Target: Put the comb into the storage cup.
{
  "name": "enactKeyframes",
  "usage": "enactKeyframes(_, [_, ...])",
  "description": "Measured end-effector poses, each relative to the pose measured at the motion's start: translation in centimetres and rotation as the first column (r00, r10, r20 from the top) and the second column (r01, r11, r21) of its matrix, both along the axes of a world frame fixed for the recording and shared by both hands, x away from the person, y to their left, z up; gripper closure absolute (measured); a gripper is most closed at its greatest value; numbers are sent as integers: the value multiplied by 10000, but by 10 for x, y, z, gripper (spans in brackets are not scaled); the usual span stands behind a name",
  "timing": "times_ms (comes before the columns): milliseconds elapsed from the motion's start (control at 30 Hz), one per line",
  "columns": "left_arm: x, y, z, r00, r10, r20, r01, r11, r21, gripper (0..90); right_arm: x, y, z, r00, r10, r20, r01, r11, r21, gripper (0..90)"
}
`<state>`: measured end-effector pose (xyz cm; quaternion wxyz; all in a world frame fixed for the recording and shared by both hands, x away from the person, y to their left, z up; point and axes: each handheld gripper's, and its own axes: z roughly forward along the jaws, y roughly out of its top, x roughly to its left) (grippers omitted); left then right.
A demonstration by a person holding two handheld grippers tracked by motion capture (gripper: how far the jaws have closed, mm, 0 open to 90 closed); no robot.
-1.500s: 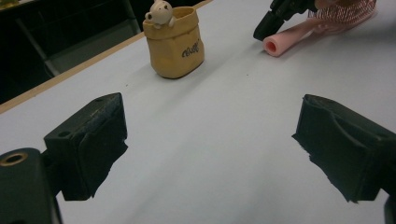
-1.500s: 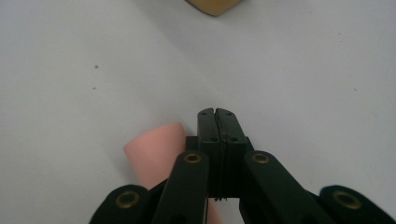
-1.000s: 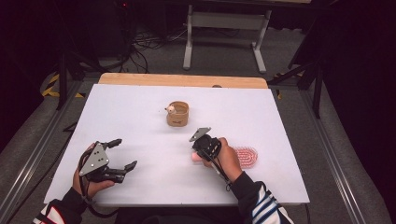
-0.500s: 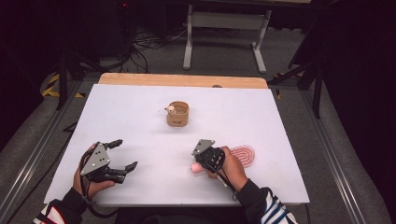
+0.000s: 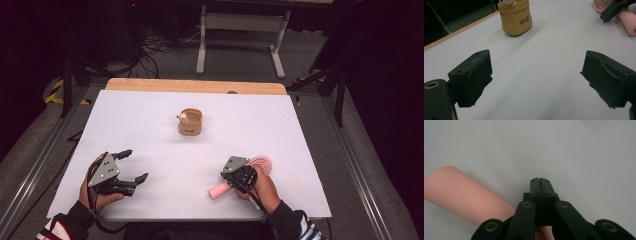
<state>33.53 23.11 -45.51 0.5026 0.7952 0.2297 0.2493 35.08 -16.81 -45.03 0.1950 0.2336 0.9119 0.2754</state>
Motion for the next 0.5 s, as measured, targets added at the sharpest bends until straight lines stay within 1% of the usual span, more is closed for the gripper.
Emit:
enactKeyframes(133, [0, 0, 0, 10000, 0, -14, 0, 10000, 36, 102, -2, -10, 1, 9999, -114, 10, 114, 9998, 167, 900])
enactKeyframes(200, [0, 0, 0, 10000, -9, -15, 9, 10000, 65, 103, -4, -16, 3, 9997, -224, 119, 221, 9995, 225, 900])
enactKeyframes(300, [1, 0, -1, 10000, -7, -35, 8, 10000, 64, 102, -5, -21, 4, 9997, -238, 43, 236, 9990, 381, 900])
enactKeyframes(400, [1, -1, -1, 10000, -18, -49, 19, 10000, 91, 102, -5, -20, 4, 9995, -323, 13, 322, 9989, 344, 900])
enactKeyframes(433, [1, -1, -1, 10000, -17, -54, 18, 9999, 121, 102, -5, -19, 4, 9996, -286, 73, 283, 9992, 292, 900])
enactKeyframes(467, [1, -1, -1, 10000, -23, -53, 24, 9999, 134, 102, -6, -15, 4, 9996, -194, 192, 188, 9994, 284, 900])
enactKeyframes(500, [2, -1, -1, 9999, -34, -95, 35, 9999, 125, 102, -8, -8, 5, 9997, 73, 216, -81, 9993, 370, 900])
